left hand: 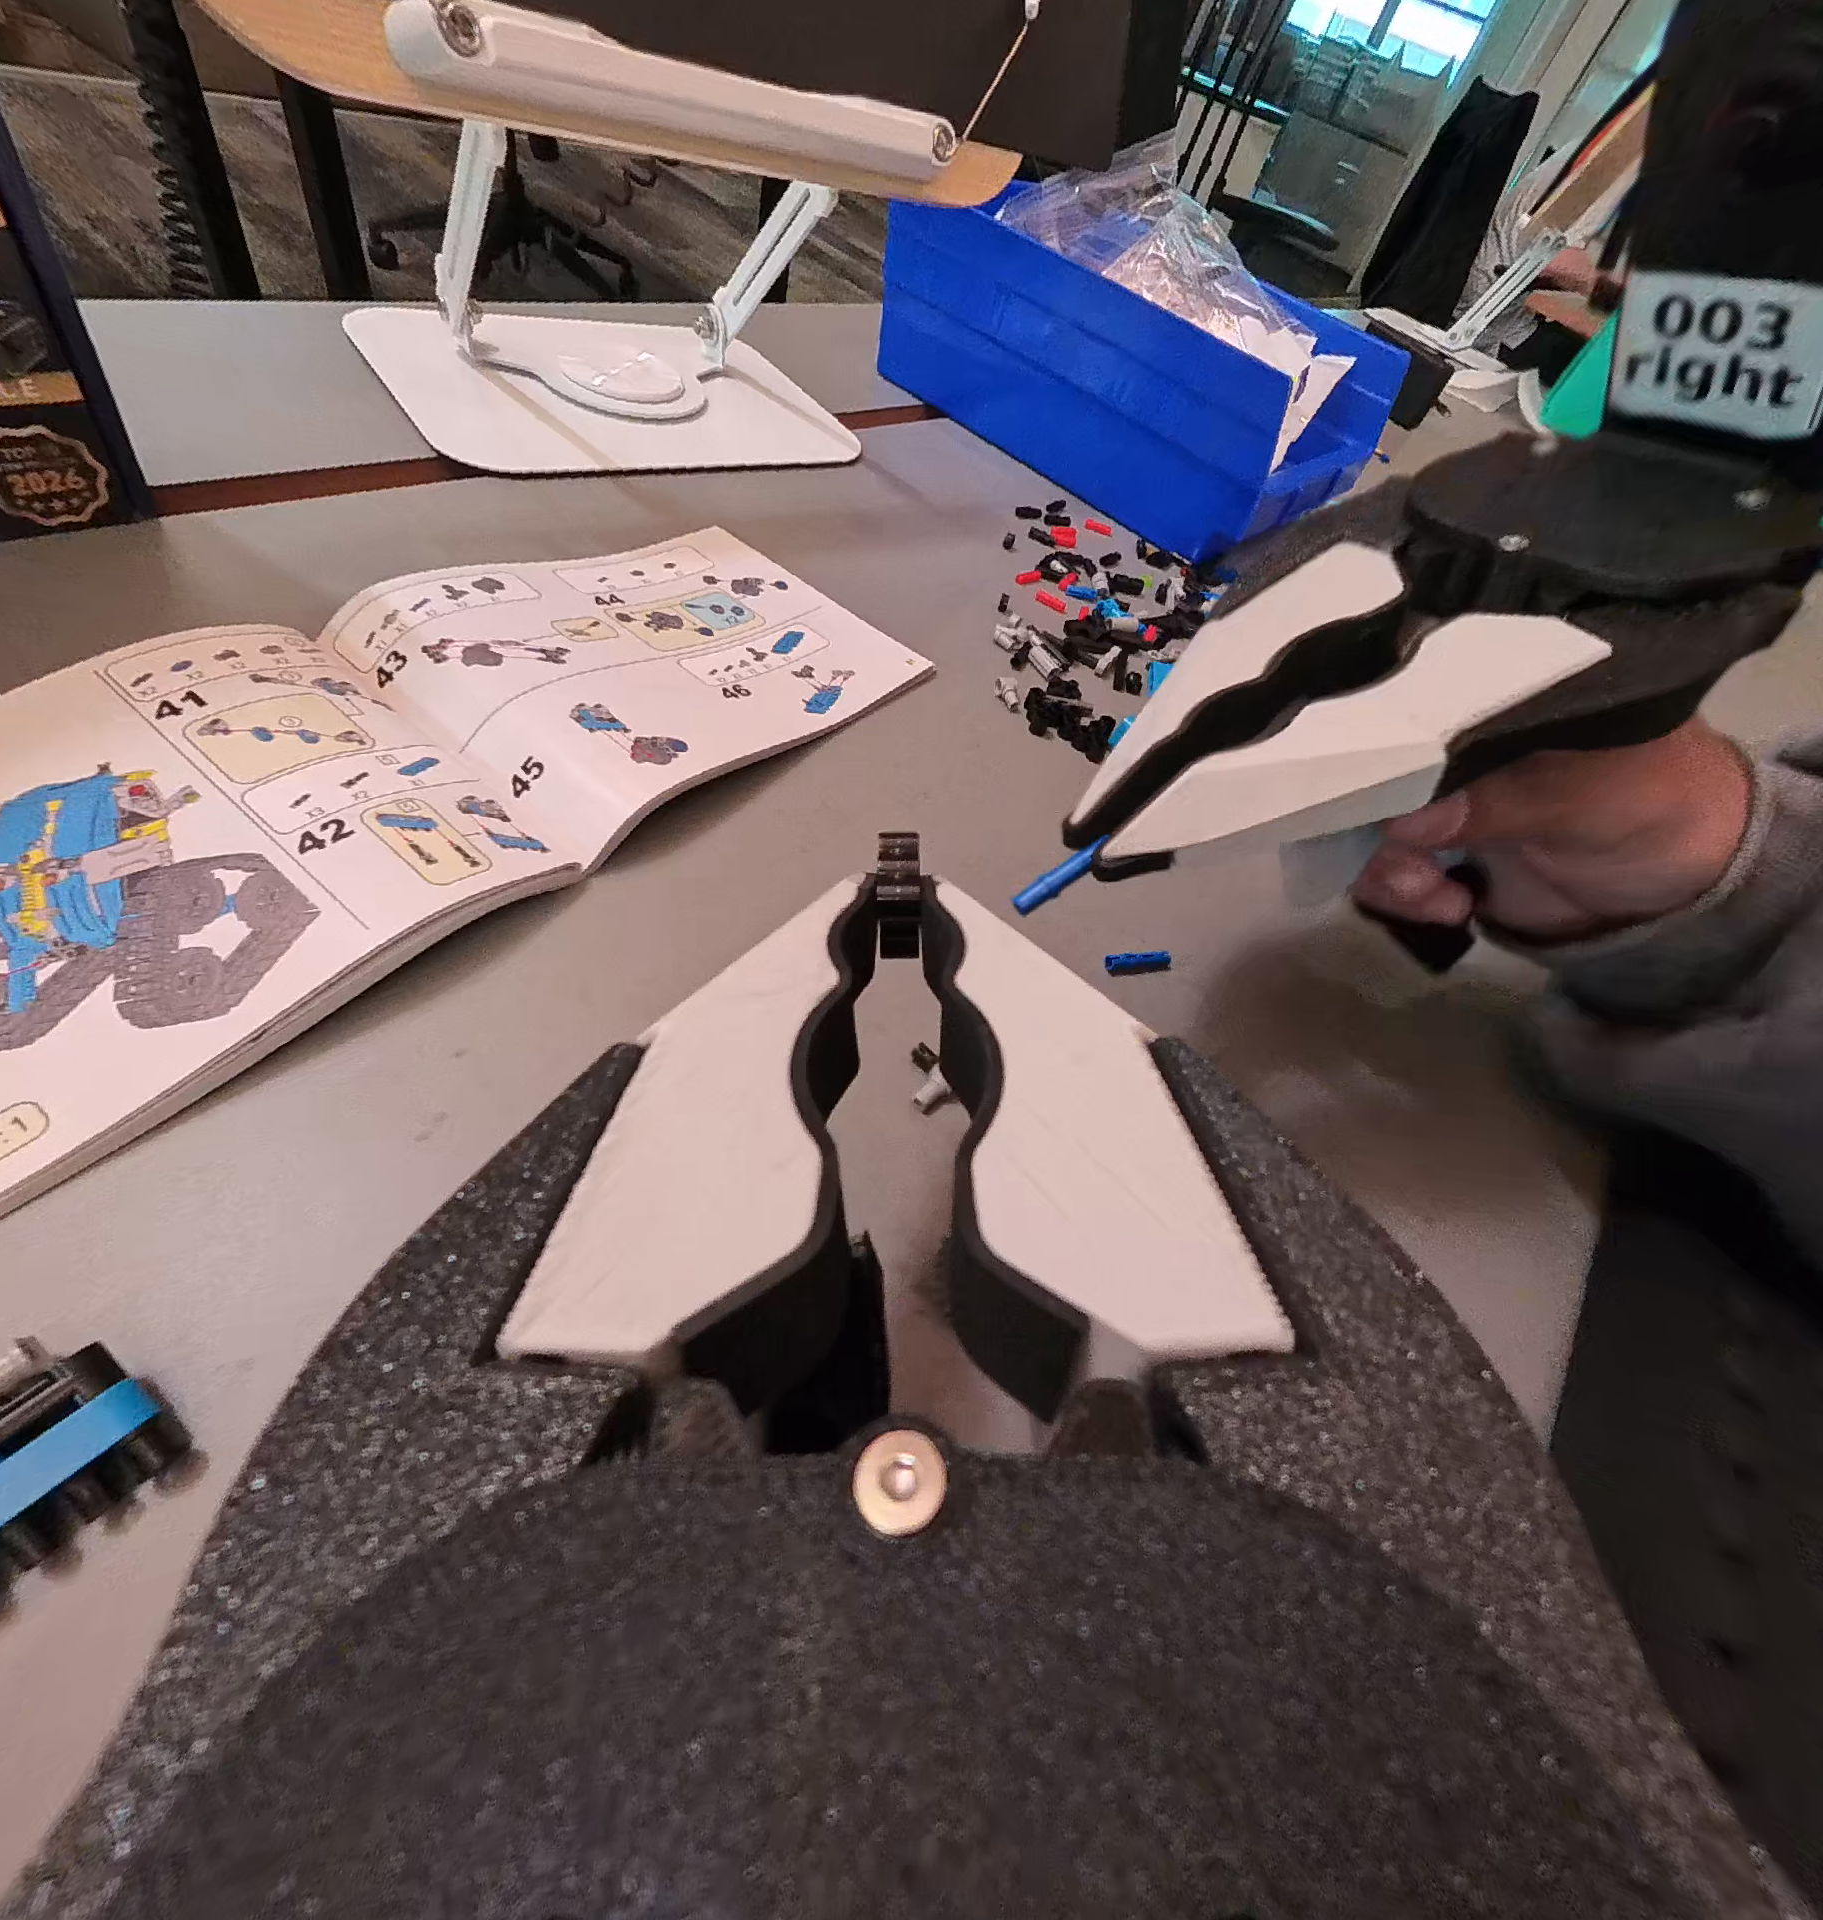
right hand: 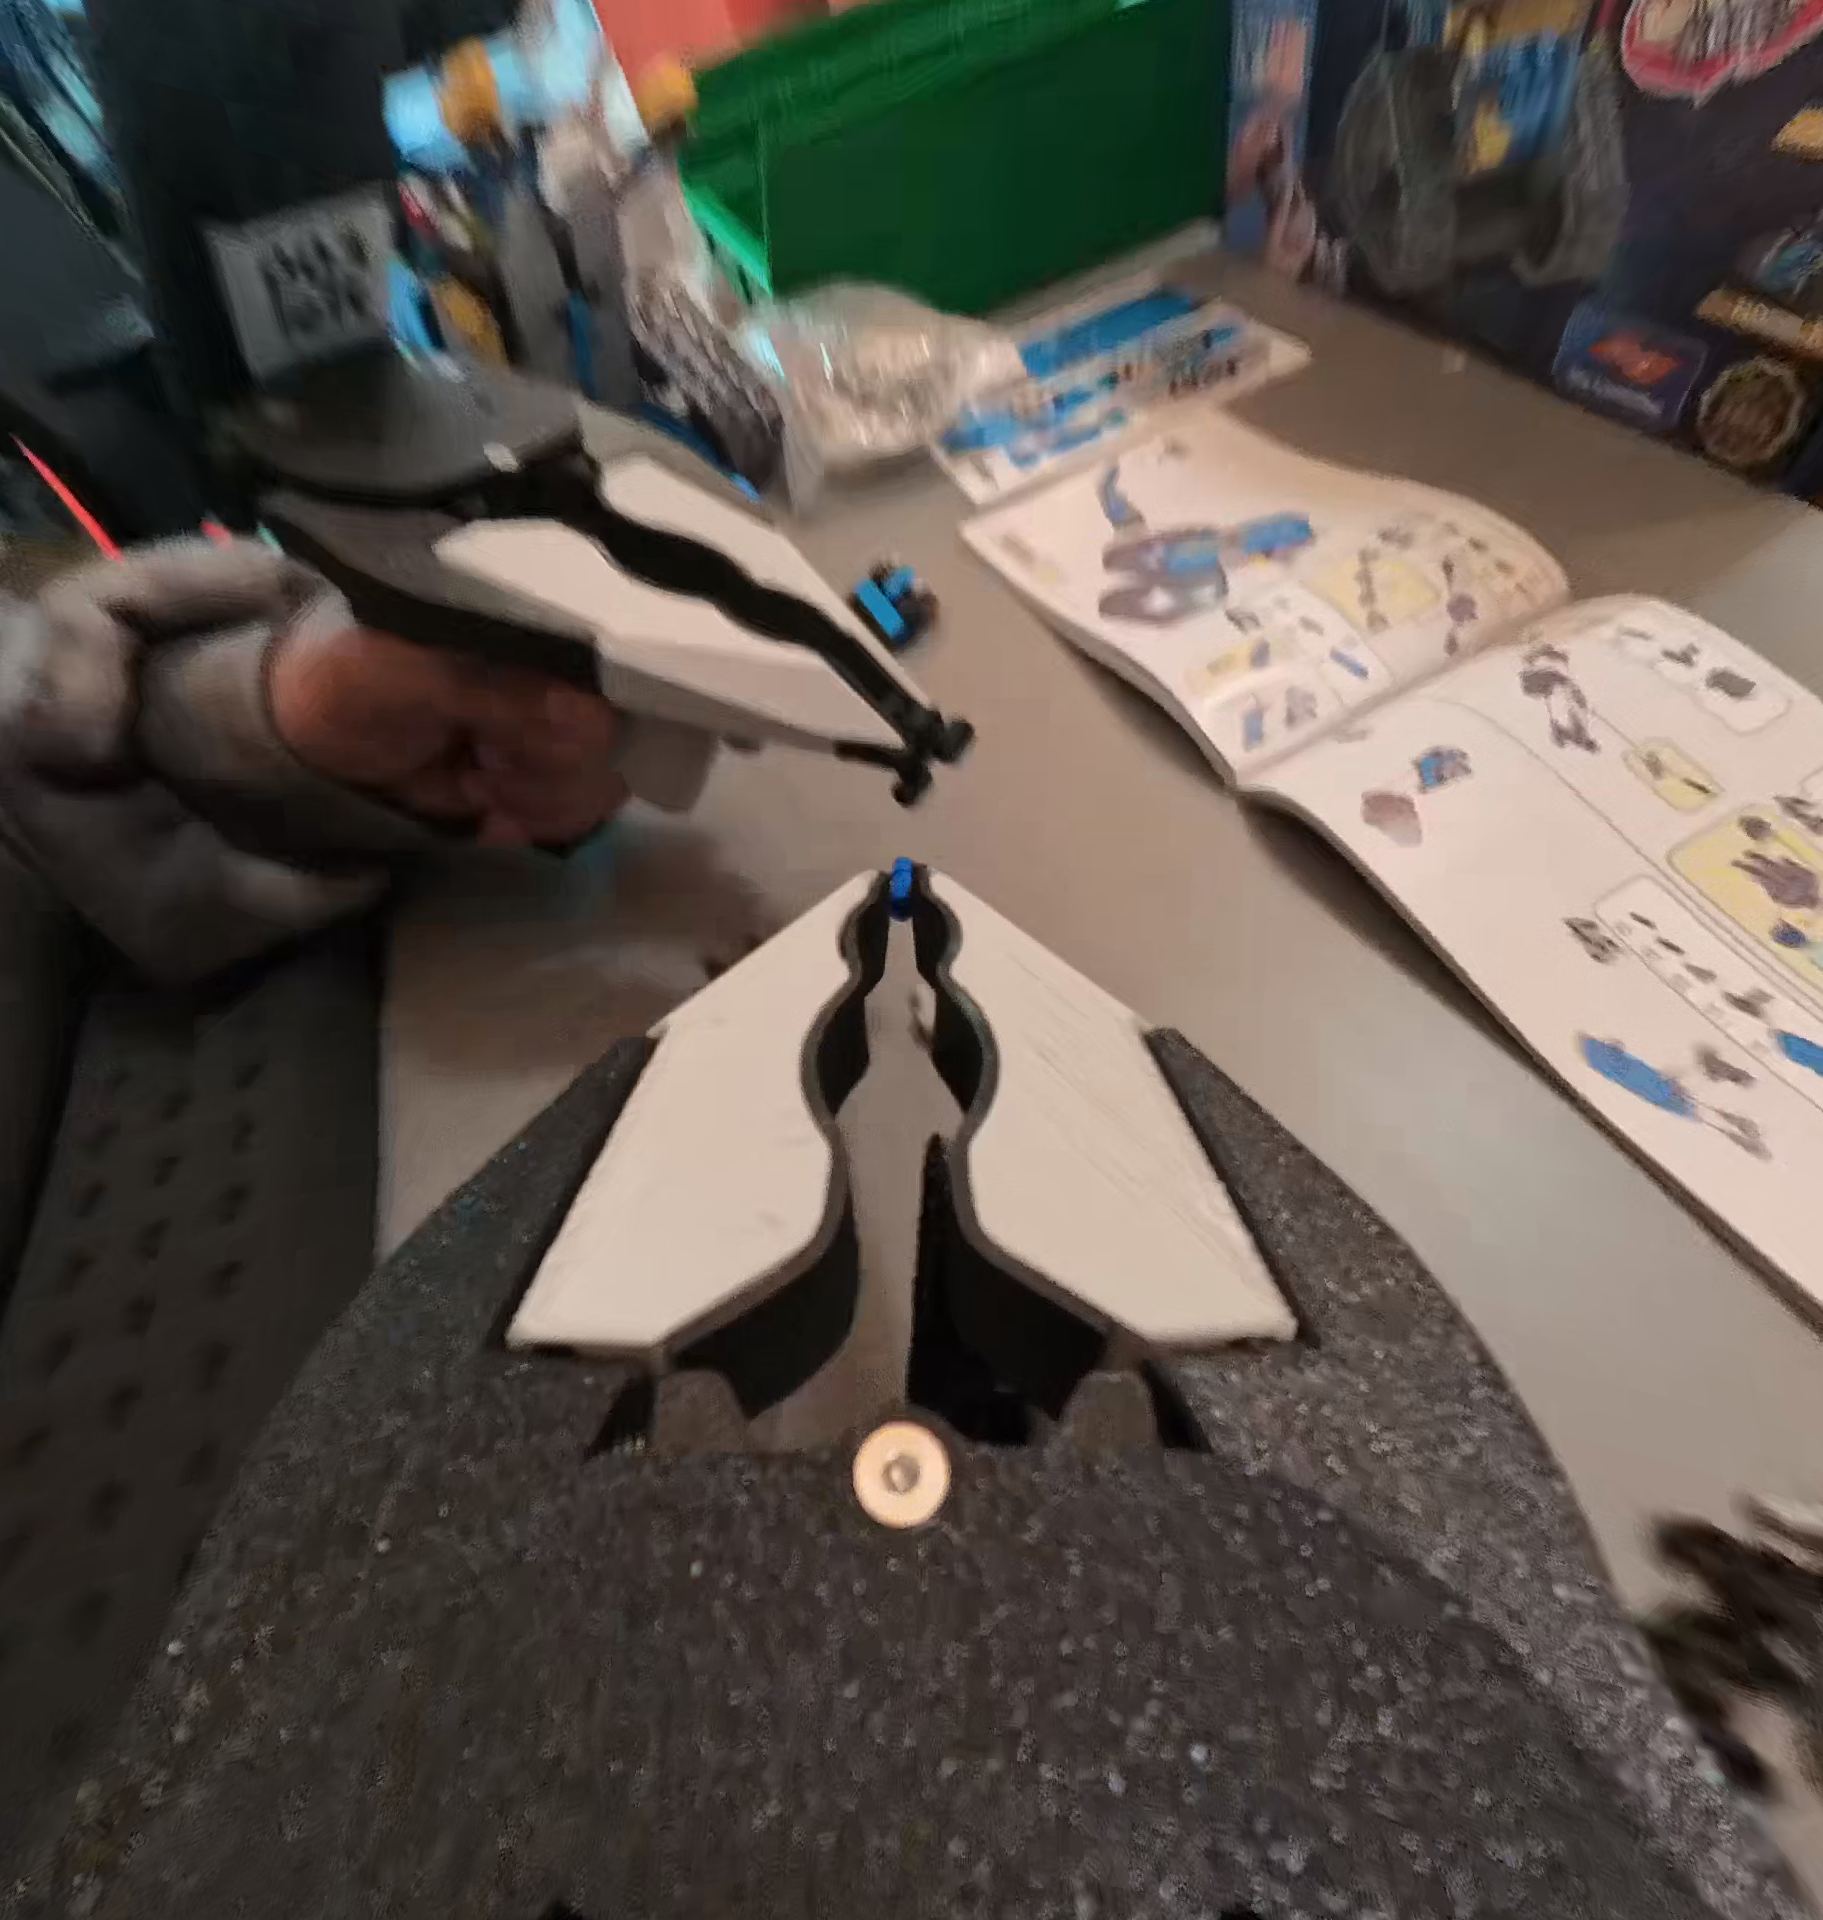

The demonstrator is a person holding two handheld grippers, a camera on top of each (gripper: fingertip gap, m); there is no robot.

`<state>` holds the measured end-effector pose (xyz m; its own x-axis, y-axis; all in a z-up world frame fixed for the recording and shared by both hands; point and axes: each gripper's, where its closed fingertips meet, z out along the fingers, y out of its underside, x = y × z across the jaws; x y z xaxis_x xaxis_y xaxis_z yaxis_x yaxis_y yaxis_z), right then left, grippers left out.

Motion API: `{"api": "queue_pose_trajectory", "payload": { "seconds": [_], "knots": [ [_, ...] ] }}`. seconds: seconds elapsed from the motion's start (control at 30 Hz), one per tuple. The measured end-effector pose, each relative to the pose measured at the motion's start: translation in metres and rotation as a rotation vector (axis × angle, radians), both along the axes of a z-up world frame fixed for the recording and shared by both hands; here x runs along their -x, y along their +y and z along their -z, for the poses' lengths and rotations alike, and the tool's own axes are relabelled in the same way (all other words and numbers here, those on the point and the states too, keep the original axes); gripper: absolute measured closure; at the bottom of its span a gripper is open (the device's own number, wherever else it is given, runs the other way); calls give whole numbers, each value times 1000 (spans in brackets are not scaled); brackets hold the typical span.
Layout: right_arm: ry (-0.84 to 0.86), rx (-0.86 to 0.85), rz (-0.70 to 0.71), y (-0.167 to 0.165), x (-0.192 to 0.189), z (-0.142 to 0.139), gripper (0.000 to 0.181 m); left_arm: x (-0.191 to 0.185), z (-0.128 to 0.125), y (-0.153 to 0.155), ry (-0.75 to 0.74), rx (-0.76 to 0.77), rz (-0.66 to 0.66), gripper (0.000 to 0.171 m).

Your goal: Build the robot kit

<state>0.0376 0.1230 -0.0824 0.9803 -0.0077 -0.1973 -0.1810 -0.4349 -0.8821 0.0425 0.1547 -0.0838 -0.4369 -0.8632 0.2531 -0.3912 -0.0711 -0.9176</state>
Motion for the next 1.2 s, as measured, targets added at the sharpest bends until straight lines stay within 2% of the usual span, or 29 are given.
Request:
{"api": "queue_pose_trajectory", "payload": {
  "seconds": [0.1,0.23,0.37,0.63,0.93,1.2],
  "knots": [
    [-54,281,-61,-34,-7,10,177,0,-2,1,-9,9,-2,164],
    [-49,669,-90,-101,-9,19,177,2,-5,0,-18,16,2,164],
    [-69,871,-48,-140,-15,32,177,3,-5,-4,-19,11,16,164],
    [-64,863,-54,-138,-13,44,177,3,-6,-3,-15,28,14,164],
    [-147,1029,-34,-154,-23,60,177,3,-3,-4,0,32,20,164],
    [-167,1082,-36,-156,-23,64,177,2,-1,-3,11,44,22,164]
  ]
}}
